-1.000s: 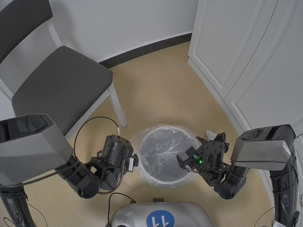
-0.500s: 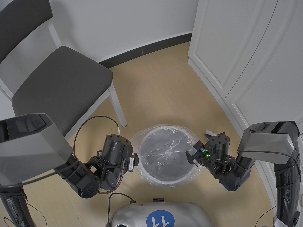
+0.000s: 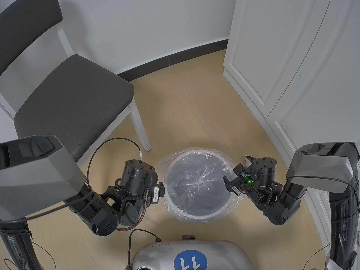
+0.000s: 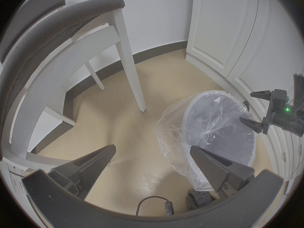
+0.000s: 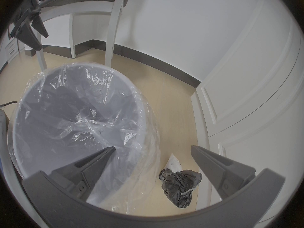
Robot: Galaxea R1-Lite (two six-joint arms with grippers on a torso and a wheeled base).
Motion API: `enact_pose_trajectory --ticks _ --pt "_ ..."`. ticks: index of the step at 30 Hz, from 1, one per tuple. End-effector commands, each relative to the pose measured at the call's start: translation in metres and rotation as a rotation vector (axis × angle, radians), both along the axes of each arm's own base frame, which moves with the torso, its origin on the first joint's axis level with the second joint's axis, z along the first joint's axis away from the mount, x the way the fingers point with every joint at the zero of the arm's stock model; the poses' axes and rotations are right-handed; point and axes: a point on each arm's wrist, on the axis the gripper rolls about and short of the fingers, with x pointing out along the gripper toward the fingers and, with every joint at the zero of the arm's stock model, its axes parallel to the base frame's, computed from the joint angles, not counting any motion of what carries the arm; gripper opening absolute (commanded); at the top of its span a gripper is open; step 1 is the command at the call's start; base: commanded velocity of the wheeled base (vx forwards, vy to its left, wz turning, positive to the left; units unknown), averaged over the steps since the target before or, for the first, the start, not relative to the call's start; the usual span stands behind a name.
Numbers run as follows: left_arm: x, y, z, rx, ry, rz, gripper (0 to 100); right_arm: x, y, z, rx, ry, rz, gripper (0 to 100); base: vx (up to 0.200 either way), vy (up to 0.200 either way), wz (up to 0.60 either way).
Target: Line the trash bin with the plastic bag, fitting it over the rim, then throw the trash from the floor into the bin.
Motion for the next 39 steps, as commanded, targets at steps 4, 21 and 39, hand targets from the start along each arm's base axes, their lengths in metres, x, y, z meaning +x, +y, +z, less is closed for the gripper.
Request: enact_pose_trajectory --ticks 4,21,39 --pt "0.001 0.0 0.001 -0.007 -0.012 -0.001 100 -0.001 -0.005 0.003 -0.007 0.003 -0.009 100 0.0 0.0 0.0" --pt "0.0 0.001 0.001 -0.008 -0.016 0.0 100 0.004 0.024 -0.009 0.081 0.004 0.033 100 0.0 0.0 0.0" --pt "0.0 0.001 0.001 -0.007 -0.015 0.001 100 0.018 0.003 -0.011 0.058 0.03 -0.032 100 0.0 0.0 0.0"
